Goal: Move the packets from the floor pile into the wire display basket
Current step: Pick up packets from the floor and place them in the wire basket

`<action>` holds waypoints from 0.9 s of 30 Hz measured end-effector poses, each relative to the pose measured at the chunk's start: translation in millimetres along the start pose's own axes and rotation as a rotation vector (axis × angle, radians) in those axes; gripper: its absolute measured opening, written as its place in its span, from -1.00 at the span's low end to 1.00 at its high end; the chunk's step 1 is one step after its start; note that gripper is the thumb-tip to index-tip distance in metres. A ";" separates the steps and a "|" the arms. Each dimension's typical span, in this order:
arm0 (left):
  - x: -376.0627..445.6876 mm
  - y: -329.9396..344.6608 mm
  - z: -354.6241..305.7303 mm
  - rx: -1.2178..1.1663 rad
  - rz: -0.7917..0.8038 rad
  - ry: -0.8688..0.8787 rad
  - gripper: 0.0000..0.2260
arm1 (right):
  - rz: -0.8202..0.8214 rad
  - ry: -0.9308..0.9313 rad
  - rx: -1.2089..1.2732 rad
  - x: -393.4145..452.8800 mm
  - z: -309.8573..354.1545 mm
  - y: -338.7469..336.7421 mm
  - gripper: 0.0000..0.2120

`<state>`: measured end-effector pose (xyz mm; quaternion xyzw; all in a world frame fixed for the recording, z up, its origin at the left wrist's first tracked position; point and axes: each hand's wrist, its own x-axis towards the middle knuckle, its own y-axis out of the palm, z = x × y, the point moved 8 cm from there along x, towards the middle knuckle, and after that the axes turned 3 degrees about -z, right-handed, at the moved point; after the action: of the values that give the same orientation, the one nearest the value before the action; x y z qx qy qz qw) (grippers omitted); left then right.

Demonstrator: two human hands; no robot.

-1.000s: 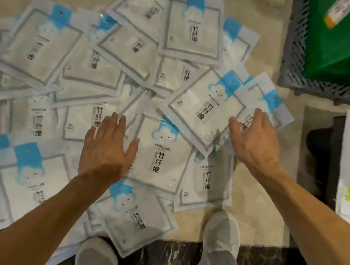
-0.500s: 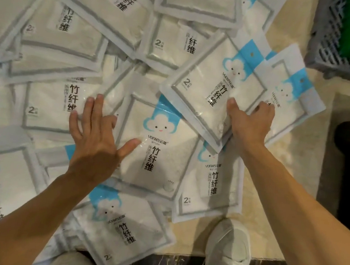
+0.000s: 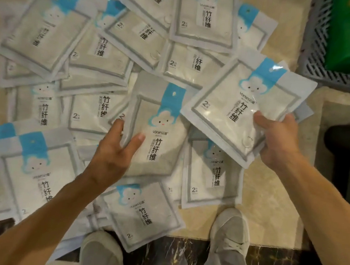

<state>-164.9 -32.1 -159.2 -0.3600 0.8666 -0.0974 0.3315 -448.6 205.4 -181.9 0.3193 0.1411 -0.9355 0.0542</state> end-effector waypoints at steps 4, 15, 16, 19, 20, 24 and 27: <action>-17.9 -44.2 -25.0 -0.129 -0.038 -0.050 -0.81 | 0.098 0.026 -0.027 -37.2 42.8 -10.7 -0.62; -108.4 -208.5 -171.5 -0.518 -0.137 -0.183 -0.46 | 0.421 -0.024 -0.103 -211.3 240.2 18.5 -0.65; -123.3 -225.9 -187.8 -0.543 -0.145 -0.183 -0.47 | 0.446 -0.032 -0.111 -232.6 260.6 23.1 -0.66; -170.9 -283.0 -236.4 -0.620 -0.162 -0.153 -0.46 | 0.520 -0.064 -0.147 -297.1 322.7 38.2 -0.68; -190.8 -306.0 -254.7 -0.644 -0.172 -0.141 -0.44 | 0.543 -0.077 -0.162 -322.0 344.8 44.2 -0.68; -266.9 -394.3 -313.7 -0.683 -0.221 -0.065 -0.48 | 0.605 -0.137 -0.202 -416.1 422.1 61.4 -0.67; -331.6 -459.8 -345.8 -0.713 -0.242 -0.050 -0.36 | 0.653 -0.181 -0.211 -497.3 474.7 73.2 -0.68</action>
<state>42.1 -159.8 458.8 -0.5550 0.7888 0.1808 0.1925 -317.9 -0.7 465.0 0.2558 0.1222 -0.8737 0.3954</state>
